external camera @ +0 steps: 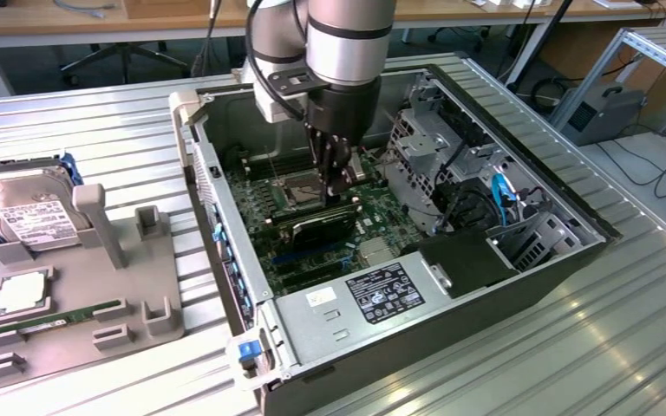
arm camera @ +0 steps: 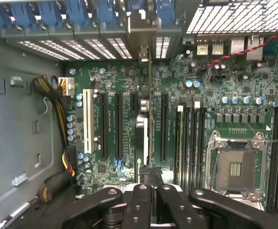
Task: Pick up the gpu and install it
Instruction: 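Insert the gpu into the slot, then press down on the gpu until it lock into place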
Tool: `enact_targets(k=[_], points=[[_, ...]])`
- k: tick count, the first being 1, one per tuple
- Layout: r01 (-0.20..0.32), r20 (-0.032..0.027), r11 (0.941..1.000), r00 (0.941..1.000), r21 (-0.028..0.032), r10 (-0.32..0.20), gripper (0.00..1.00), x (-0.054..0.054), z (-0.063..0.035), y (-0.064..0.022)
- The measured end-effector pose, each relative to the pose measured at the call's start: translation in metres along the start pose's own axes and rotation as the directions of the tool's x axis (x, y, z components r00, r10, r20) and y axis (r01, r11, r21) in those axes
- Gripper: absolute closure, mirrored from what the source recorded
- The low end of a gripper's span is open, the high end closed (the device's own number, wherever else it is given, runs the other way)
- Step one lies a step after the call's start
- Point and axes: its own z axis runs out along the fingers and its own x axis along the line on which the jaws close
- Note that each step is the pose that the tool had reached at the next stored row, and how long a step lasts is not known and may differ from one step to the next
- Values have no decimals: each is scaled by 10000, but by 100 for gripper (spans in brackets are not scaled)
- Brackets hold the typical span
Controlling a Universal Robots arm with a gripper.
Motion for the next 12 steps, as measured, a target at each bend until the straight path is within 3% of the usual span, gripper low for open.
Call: enact_targets(k=[9,12], points=[[1,0,10000,10000,-7,-1,89,0,1,-2],[0,1,10000,10000,-7,0,89,-1,10,66]])
